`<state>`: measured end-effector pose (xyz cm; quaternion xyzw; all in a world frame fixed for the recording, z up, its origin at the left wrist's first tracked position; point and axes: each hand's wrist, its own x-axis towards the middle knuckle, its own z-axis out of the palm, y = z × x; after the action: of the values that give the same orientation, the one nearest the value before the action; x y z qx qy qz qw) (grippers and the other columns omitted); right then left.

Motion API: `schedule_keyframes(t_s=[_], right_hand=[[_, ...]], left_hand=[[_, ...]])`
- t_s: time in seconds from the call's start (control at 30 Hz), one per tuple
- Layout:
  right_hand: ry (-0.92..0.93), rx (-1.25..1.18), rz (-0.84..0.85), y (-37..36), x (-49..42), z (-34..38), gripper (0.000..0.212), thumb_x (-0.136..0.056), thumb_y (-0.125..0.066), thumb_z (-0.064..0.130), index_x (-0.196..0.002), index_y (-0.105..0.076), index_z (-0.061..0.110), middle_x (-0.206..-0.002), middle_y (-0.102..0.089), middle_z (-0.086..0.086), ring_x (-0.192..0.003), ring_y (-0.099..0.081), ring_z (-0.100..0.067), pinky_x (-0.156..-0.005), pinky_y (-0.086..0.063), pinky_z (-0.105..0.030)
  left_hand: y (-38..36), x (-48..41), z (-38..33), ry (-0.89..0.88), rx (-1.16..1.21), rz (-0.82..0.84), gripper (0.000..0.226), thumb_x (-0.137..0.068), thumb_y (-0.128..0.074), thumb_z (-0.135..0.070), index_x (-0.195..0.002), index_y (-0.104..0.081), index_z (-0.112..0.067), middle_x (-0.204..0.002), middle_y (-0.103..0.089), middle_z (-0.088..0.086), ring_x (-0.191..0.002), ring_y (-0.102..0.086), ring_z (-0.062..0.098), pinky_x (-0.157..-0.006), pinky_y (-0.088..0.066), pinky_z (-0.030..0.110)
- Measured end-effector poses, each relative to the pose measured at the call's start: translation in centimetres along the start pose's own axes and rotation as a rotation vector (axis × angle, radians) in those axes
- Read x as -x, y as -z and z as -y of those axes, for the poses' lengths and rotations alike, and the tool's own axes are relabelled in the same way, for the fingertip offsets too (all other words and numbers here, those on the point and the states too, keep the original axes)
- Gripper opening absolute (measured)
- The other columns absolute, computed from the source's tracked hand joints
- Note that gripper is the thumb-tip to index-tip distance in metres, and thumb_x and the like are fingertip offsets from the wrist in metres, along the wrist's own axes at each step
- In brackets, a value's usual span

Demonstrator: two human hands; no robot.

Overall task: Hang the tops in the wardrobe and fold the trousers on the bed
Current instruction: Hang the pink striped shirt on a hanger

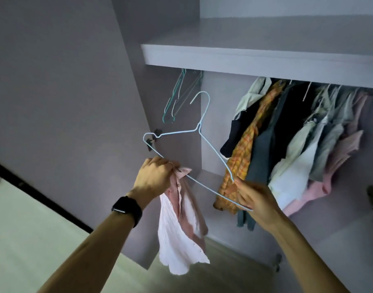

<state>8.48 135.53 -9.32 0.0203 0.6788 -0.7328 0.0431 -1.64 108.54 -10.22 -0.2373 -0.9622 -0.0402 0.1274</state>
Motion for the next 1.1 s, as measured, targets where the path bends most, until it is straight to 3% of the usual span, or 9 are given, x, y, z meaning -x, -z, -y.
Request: schedule_keyframes(t_s=[0.1,0.17,0.27,0.4,0.5,0.63,0.73,0.9,1.1], right_hand=[[-0.028,0.198,0.090,1.9,0.3,-1.7,0.049,-0.100,-0.054,0.026,-0.054,-0.068,0.035,-0.047,-0.036,0.002,-0.048,-0.035,-0.015,-0.059,-0.032,-0.038],[-0.089,0.337,0.175,2.3,-0.2,-1.7,0.021,-0.100,-0.059,0.023,-0.097,-0.075,0.035,-0.060,-0.058,0.006,-0.058,-0.052,-0.012,-0.064,-0.042,-0.031],[-0.235,0.317,0.140,1.8,-2.3,-1.7,0.041,-0.093,-0.071,0.024,-0.132,-0.057,0.030,-0.103,-0.074,0.005,-0.083,-0.067,-0.011,-0.070,-0.050,-0.024],[-0.198,0.433,0.044,0.7,-6.3,-0.2,0.039,-0.093,-0.070,0.040,-0.128,-0.054,0.035,-0.097,-0.076,0.002,-0.081,-0.067,-0.015,-0.086,-0.055,-0.044],[-0.317,0.237,-0.091,-1.2,-9.7,1.9,0.033,-0.094,-0.068,0.041,-0.121,-0.058,0.024,-0.085,-0.075,-0.002,-0.066,-0.067,-0.016,-0.054,-0.050,-0.028],[-0.485,0.043,-0.069,-2.6,-12.6,2.1,0.031,-0.093,-0.066,0.047,-0.103,-0.069,0.017,-0.075,-0.067,0.002,-0.053,-0.053,-0.010,-0.044,-0.038,-0.021],[-0.445,0.112,-0.164,-3.3,-12.6,2.6,0.027,-0.102,-0.055,0.039,-0.094,-0.066,0.016,-0.053,-0.040,0.007,-0.040,-0.028,-0.005,-0.035,-0.020,-0.019],[-0.178,0.585,-0.523,-3.5,-8.4,1.2,0.035,-0.095,-0.061,0.047,-0.079,-0.065,0.016,-0.071,-0.064,0.001,-0.071,-0.062,-0.018,-0.070,-0.047,-0.032],[0.149,0.753,-0.273,-7.4,-6.8,-0.8,0.028,-0.086,-0.073,0.051,-0.104,-0.069,0.030,-0.091,-0.073,0.017,-0.085,-0.067,0.001,-0.074,-0.053,-0.011]], left_hand=[[-1.2,0.5,0.0,-0.048,-0.014,-0.052,0.038,-0.065,-0.067,-0.012,-0.099,-0.079,-0.022,-0.086,-0.073,-0.003,-0.085,-0.063,0.025,-0.074,-0.053,0.032],[-1.8,0.3,0.4,-0.149,-0.023,-0.118,0.037,-0.069,-0.060,-0.013,-0.099,-0.079,-0.021,-0.084,-0.071,-0.004,-0.084,-0.060,0.024,-0.072,-0.049,0.030],[-2.9,0.1,1.1,-0.363,-0.068,-0.207,0.041,-0.071,-0.047,-0.011,-0.096,-0.079,-0.016,-0.078,-0.068,-0.001,-0.079,-0.058,0.024,-0.071,-0.044,0.033],[-4.5,0.1,2.2,-0.523,-0.093,-0.212,0.039,-0.077,-0.046,-0.008,-0.098,-0.079,-0.016,-0.078,-0.066,-0.001,-0.081,-0.050,0.022,-0.071,-0.044,0.031],[-4.6,-0.8,2.4,-0.599,-0.106,-0.124,0.044,-0.075,-0.044,-0.006,-0.099,-0.079,-0.018,-0.077,-0.065,-0.003,-0.079,-0.054,0.022,-0.068,-0.046,0.030],[-4.8,-1.8,1.0,-0.664,-0.133,0.030,0.040,-0.062,-0.062,-0.008,-0.095,-0.079,-0.023,-0.075,-0.064,-0.007,-0.075,-0.061,0.020,-0.071,-0.047,0.028],[-5.0,-2.1,0.7,-0.512,0.047,0.097,0.057,-0.054,-0.077,-0.005,-0.109,-0.074,-0.020,-0.078,-0.069,-0.004,-0.076,-0.065,0.023,-0.070,-0.055,0.030],[-4.2,-3.0,0.7,-0.101,0.394,0.131,0.043,-0.095,-0.060,-0.024,-0.136,-0.046,-0.023,-0.113,-0.070,0.004,-0.113,-0.058,0.033,-0.093,-0.046,0.040],[-2.8,-5.4,-0.9,0.049,0.569,0.162,0.037,-0.091,-0.062,-0.021,-0.121,-0.044,-0.035,-0.092,-0.070,-0.010,-0.084,-0.067,0.024,-0.068,-0.049,0.030]])
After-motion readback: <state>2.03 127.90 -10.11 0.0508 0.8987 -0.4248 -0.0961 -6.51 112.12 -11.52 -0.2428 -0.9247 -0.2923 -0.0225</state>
